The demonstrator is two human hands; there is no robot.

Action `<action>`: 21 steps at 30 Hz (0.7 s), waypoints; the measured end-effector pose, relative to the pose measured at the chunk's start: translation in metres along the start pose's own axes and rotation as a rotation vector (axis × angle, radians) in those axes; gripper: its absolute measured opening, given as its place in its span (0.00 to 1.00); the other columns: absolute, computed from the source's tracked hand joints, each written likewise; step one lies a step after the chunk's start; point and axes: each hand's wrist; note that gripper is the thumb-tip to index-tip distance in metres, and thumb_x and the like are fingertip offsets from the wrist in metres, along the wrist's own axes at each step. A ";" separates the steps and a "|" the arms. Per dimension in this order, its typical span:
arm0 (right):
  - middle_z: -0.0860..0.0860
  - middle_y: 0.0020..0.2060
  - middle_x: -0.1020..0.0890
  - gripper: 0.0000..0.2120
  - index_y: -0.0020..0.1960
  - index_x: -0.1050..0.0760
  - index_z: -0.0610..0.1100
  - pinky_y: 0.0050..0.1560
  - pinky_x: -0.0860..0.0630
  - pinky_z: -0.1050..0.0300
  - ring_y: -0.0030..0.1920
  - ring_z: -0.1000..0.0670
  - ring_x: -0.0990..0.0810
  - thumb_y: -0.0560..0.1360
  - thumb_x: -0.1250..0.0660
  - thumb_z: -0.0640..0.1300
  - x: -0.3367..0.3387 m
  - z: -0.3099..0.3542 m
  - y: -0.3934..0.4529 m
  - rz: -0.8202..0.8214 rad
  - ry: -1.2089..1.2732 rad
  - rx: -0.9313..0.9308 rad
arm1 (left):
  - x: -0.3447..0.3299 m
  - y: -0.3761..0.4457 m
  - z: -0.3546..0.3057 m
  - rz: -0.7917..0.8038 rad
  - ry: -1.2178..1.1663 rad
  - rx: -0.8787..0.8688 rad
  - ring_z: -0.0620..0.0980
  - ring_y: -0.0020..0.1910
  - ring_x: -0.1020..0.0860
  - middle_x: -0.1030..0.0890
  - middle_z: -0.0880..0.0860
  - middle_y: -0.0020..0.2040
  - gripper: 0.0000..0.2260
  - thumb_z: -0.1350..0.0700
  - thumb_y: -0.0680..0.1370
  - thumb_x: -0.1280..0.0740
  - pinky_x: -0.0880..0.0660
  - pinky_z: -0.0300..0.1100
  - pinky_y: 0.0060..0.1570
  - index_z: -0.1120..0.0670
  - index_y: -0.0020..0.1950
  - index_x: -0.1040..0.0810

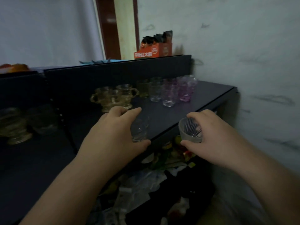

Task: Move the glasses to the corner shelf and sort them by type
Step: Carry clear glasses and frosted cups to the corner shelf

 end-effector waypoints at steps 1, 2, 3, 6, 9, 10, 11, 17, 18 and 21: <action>0.57 0.56 0.32 0.36 0.73 0.35 0.53 0.56 0.30 0.59 0.59 0.53 0.27 0.69 0.28 0.62 0.004 -0.018 -0.002 -0.005 -0.007 -0.007 | -0.009 0.008 -0.015 0.001 -0.017 -0.009 0.44 0.64 0.33 0.36 0.41 0.69 0.41 0.31 0.68 0.32 0.29 0.41 0.57 0.36 0.77 0.45; 0.57 0.55 0.32 0.36 0.72 0.34 0.52 0.56 0.29 0.58 0.59 0.53 0.26 0.68 0.28 0.63 0.008 -0.035 -0.003 -0.017 -0.012 -0.012 | -0.017 0.017 -0.030 0.009 -0.035 -0.020 0.44 0.64 0.33 0.37 0.41 0.69 0.41 0.31 0.68 0.31 0.29 0.41 0.57 0.36 0.77 0.46; 0.58 0.54 0.33 0.36 0.72 0.34 0.52 0.56 0.27 0.56 0.59 0.52 0.26 0.68 0.29 0.63 0.012 -0.051 -0.004 -0.026 -0.018 -0.019 | -0.026 0.025 -0.044 0.019 -0.051 -0.032 0.43 0.64 0.33 0.37 0.40 0.69 0.41 0.31 0.68 0.32 0.29 0.41 0.57 0.36 0.77 0.46; 0.58 0.56 0.32 0.37 0.72 0.34 0.52 0.59 0.26 0.54 0.60 0.52 0.26 0.68 0.28 0.62 0.020 -0.093 -0.005 -0.028 -0.013 -0.059 | -0.050 0.050 -0.078 0.047 -0.080 -0.067 0.43 0.64 0.34 0.38 0.40 0.69 0.41 0.30 0.68 0.32 0.29 0.40 0.57 0.35 0.76 0.47; 0.59 0.56 0.34 0.36 0.72 0.34 0.53 0.59 0.28 0.56 0.59 0.53 0.27 0.68 0.27 0.61 0.022 -0.129 -0.001 -0.025 0.007 -0.098 | -0.075 0.078 -0.106 0.047 -0.089 -0.090 0.44 0.65 0.34 0.38 0.41 0.70 0.41 0.31 0.68 0.32 0.29 0.41 0.58 0.36 0.76 0.46; 0.59 0.55 0.34 0.36 0.72 0.34 0.53 0.59 0.28 0.57 0.59 0.53 0.27 0.68 0.27 0.61 0.021 -0.141 0.003 -0.028 0.011 -0.110 | -0.083 0.088 -0.113 0.041 -0.093 -0.102 0.45 0.66 0.34 0.37 0.42 0.70 0.41 0.31 0.68 0.32 0.29 0.42 0.59 0.36 0.77 0.46; 0.58 0.55 0.33 0.36 0.72 0.33 0.53 0.59 0.28 0.56 0.59 0.52 0.27 0.68 0.27 0.61 0.020 -0.151 0.008 -0.031 0.014 -0.121 | -0.090 0.097 -0.120 0.037 -0.099 -0.113 0.46 0.66 0.34 0.37 0.42 0.70 0.41 0.31 0.68 0.32 0.29 0.43 0.59 0.36 0.77 0.46; 0.56 0.57 0.30 0.35 0.70 0.32 0.54 0.60 0.26 0.52 0.59 0.51 0.26 0.66 0.27 0.62 0.022 -0.208 0.051 -0.048 -0.021 -0.118 | -0.134 0.158 -0.152 -0.013 -0.149 -0.152 0.47 0.65 0.33 0.36 0.43 0.69 0.41 0.32 0.68 0.31 0.27 0.47 0.59 0.38 0.77 0.45; 0.55 0.58 0.29 0.36 0.71 0.32 0.52 0.61 0.27 0.52 0.60 0.51 0.26 0.67 0.26 0.61 0.024 -0.217 0.062 -0.049 -0.029 -0.121 | -0.141 0.170 -0.155 -0.032 -0.159 -0.148 0.47 0.65 0.33 0.36 0.44 0.69 0.41 0.32 0.68 0.31 0.27 0.47 0.59 0.38 0.77 0.45; 0.53 0.59 0.28 0.37 0.72 0.32 0.50 0.63 0.28 0.51 0.61 0.50 0.26 0.68 0.26 0.60 0.029 -0.242 0.094 -0.060 -0.056 -0.113 | -0.159 0.206 -0.166 -0.074 -0.161 -0.141 0.48 0.66 0.33 0.35 0.45 0.69 0.41 0.32 0.68 0.31 0.28 0.46 0.59 0.39 0.77 0.45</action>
Point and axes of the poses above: each hand's wrist, its own y-axis towards the middle knuckle, its own x-axis out of the back of the hand, z = x × y
